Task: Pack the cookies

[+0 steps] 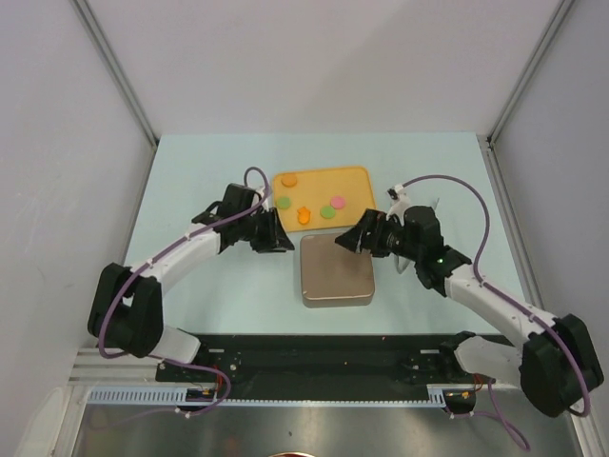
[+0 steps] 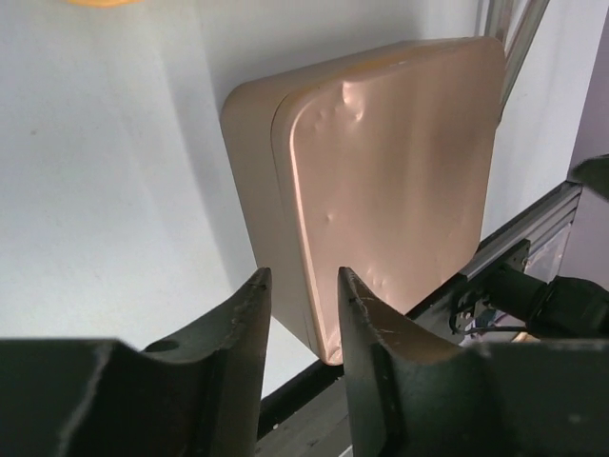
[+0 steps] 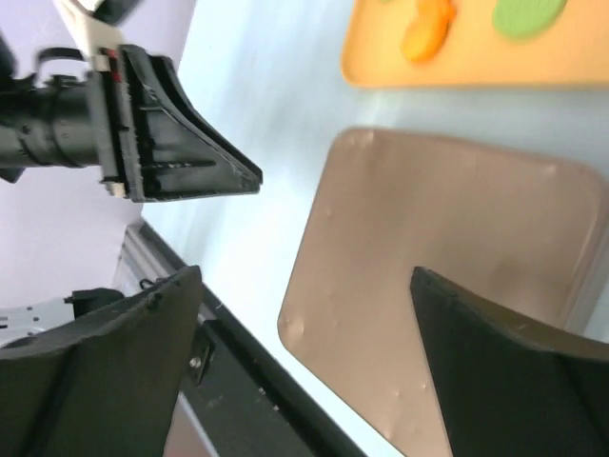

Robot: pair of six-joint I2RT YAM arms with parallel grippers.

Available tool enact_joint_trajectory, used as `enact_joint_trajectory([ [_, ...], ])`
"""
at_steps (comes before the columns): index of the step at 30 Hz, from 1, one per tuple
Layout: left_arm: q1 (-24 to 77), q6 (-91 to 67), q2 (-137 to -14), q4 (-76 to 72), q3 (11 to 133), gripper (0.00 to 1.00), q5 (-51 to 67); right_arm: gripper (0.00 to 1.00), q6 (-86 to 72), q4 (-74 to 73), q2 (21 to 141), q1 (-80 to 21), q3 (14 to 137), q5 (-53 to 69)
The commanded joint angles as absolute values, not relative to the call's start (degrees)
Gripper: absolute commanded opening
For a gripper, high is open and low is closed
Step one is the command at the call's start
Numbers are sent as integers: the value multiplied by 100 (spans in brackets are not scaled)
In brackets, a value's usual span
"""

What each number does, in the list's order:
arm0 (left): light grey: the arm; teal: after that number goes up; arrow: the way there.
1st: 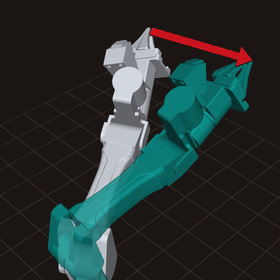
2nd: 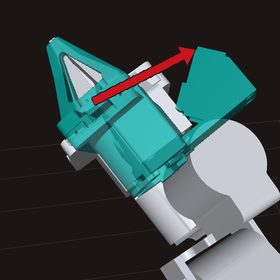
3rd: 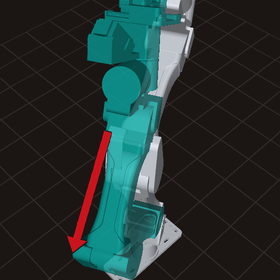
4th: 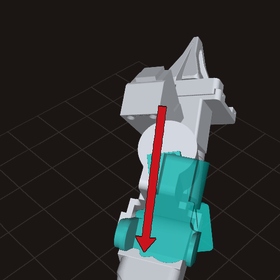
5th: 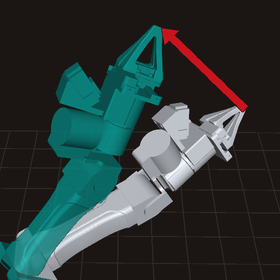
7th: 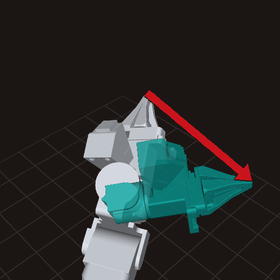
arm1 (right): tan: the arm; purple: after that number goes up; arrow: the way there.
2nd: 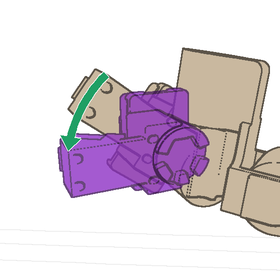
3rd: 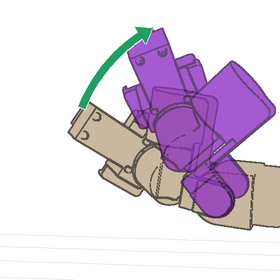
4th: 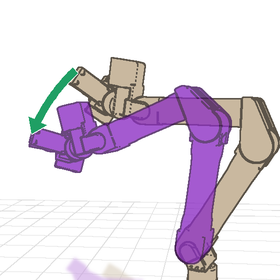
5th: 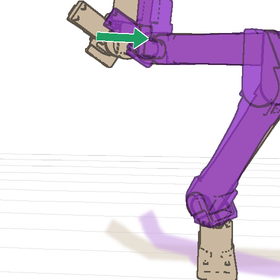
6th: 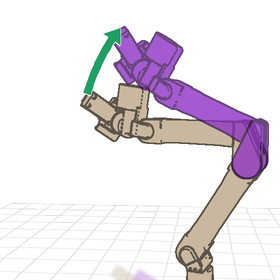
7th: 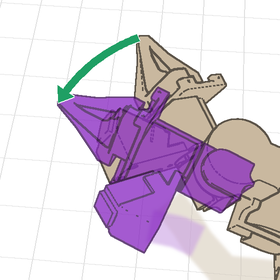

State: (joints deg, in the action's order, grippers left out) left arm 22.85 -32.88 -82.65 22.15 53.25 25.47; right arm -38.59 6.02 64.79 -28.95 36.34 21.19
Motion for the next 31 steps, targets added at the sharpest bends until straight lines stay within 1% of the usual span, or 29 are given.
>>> enact_joint_trajectory([
  [1,2276,-3217,-7893,2136,5485,44,2435,100,-3411,-86,5767,-3111,4034,1215],
  [2,2276,-3191,-7814,2162,5467,47,2348,100,-3323,-244,5644,-3146,4069,821],
  [3,2276,-3156,-7770,2206,5449,54,2234,100,-3253,-481,5529,-3181,4078,609],
  [4,2276,-3129,-7726,2345,5449,56,1980,100,-3113,-605,5311,-3260,4078,389],
  [5,2276,-3077,-7673,2381,5432,87,1925,100,-3042,-702,5196,-3304,4096,13],
  [6,2285,-2963,-7551,2391,5414,100,1881,100,-2945,-895,5099,-3366,4113,-278],
  [7,2294,-2910,-7463,2452,5397,100,1681,100,-2796,-992,4898,-3479,4122,-760],
  [9,2338,-2796,-7191,2557,5405,100,1425,100,-2620,-1290,4686,-3638,4183,-1289],
  [10,2338,-2760,-7111,2627,5397,100,1328,100,-2436,-1379,4519,-3821,4192,-1858],
  [12,2338,-2655,-6875,2680,5379,100,1091,100,-2268,-1659,4369,-3989,4236,-2370],
  [13,2338,-2637,-6795,2698,5344,100,1038,100,-2181,-1757,4316,-4086,4254,-2834],
  [16,2338,-2540,-6549,2681,5239,100,905,100,-2048,-2126,4131,-4368,4271,-3399],
  [20,2338,-2417,-6390,2646,5098,100,870,100,-2022,-2495,4017,-4771,4271,-3796],
  [24,2338,-2417,-6144,2461,4940,100,870,100,-2004,-2549,3964,-5193,4280,-4262],
  [31,2338,-2469,-5889,2399,4852,100,801,100,-2030,-2602,3911,-5432,4324,-4640],
])
